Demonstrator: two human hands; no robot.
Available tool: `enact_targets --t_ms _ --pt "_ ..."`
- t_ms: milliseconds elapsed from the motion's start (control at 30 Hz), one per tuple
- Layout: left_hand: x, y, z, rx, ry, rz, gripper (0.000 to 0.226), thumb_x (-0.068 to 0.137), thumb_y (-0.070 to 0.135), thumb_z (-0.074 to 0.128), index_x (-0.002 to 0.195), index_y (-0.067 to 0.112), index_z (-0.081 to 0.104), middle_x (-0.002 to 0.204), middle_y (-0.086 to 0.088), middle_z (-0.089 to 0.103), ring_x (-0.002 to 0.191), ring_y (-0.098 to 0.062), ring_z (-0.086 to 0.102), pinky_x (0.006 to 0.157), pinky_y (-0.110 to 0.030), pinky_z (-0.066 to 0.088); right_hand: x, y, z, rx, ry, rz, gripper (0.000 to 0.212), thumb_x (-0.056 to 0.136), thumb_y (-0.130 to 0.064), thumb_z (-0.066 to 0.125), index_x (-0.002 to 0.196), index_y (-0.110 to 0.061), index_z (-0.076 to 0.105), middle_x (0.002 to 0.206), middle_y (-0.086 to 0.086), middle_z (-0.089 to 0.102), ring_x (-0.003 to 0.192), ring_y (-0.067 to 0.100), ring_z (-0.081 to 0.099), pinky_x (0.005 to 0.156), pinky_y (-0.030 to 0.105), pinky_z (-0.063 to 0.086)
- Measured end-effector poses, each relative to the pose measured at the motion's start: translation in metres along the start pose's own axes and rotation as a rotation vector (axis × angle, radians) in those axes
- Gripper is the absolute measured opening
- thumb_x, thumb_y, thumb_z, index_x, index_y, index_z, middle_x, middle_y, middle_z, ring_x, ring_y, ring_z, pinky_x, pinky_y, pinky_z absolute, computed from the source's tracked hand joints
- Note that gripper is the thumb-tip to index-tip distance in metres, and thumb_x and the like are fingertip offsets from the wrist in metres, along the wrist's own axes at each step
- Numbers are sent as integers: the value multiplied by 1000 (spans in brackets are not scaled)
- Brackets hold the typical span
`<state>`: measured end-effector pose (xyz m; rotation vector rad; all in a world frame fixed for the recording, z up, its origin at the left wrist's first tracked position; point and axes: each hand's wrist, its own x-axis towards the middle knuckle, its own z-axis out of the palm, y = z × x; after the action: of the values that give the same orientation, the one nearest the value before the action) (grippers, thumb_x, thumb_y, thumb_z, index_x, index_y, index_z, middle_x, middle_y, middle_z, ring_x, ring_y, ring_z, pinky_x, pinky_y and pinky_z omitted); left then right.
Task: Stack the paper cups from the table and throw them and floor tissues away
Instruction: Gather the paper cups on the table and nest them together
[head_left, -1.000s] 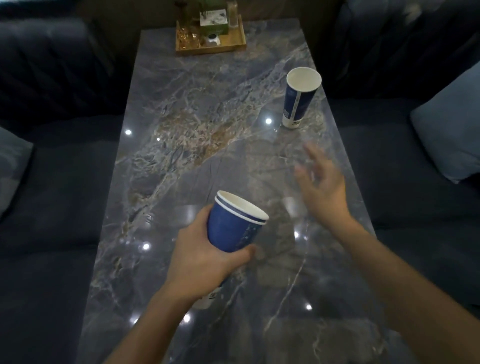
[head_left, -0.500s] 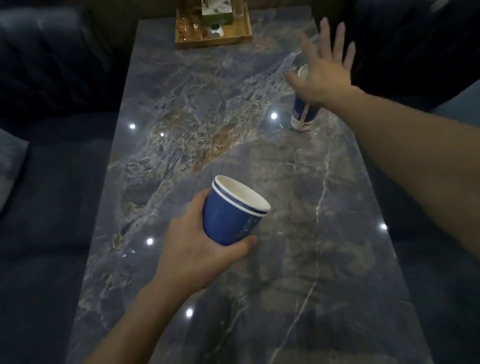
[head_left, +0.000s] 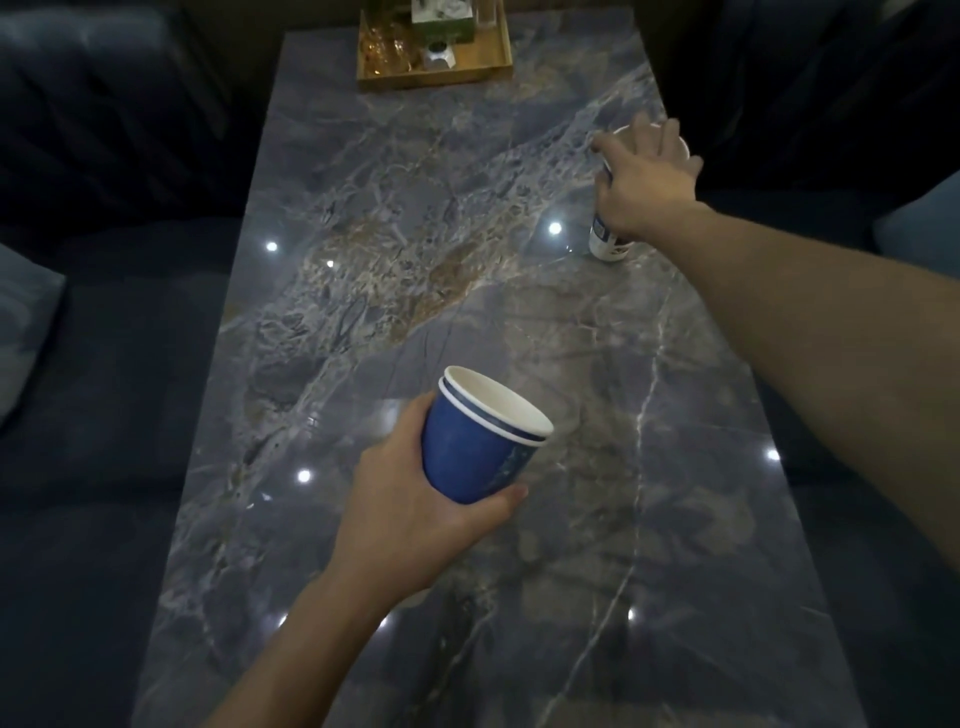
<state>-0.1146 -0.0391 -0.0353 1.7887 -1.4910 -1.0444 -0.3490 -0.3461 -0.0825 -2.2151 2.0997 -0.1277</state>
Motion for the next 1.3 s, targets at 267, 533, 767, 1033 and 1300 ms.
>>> enact_targets --t_ms 267,533,767,1033,1300 --pt "-21 -3 -11 -24 22 -34 69 52 35 94 108 44 53 91 26 68 79 3 68 60 -10 52 -31 1 -2 96 77 0 35 96 -29 41 130 -38 38 159 10 16 145 42 9 106 66 24" --pt "-66 3 -21 -3 31 -29 69 52 38 93 111 38 57 90 24 69 77 2 68 59 -10 50 -132 10 -23 407 360 57 29 88 -34 57 116 -35 58 150 1 36 137 33 28 102 57 35" --pt "-77 -4 -22 3 34 -76 62 54 34 93 103 44 55 89 33 66 76 7 67 56 -7 48 -192 -11 -15 696 429 2 27 82 -32 67 109 -26 65 131 7 50 121 29 44 103 37 38" --pt "-123 -17 -24 45 47 -74 76 47 50 89 114 33 57 87 17 71 76 8 66 55 -8 47 -309 -24 -44 1036 469 49 27 86 -24 66 111 -30 62 138 6 51 129 16 46 111 28 37" --pt "-159 -15 -23 16 -16 -116 62 55 36 91 105 38 56 85 29 68 71 7 66 52 -5 46 -389 -32 -62 1257 478 83 26 87 -27 61 113 -28 59 130 4 56 116 23 59 83 31 57"
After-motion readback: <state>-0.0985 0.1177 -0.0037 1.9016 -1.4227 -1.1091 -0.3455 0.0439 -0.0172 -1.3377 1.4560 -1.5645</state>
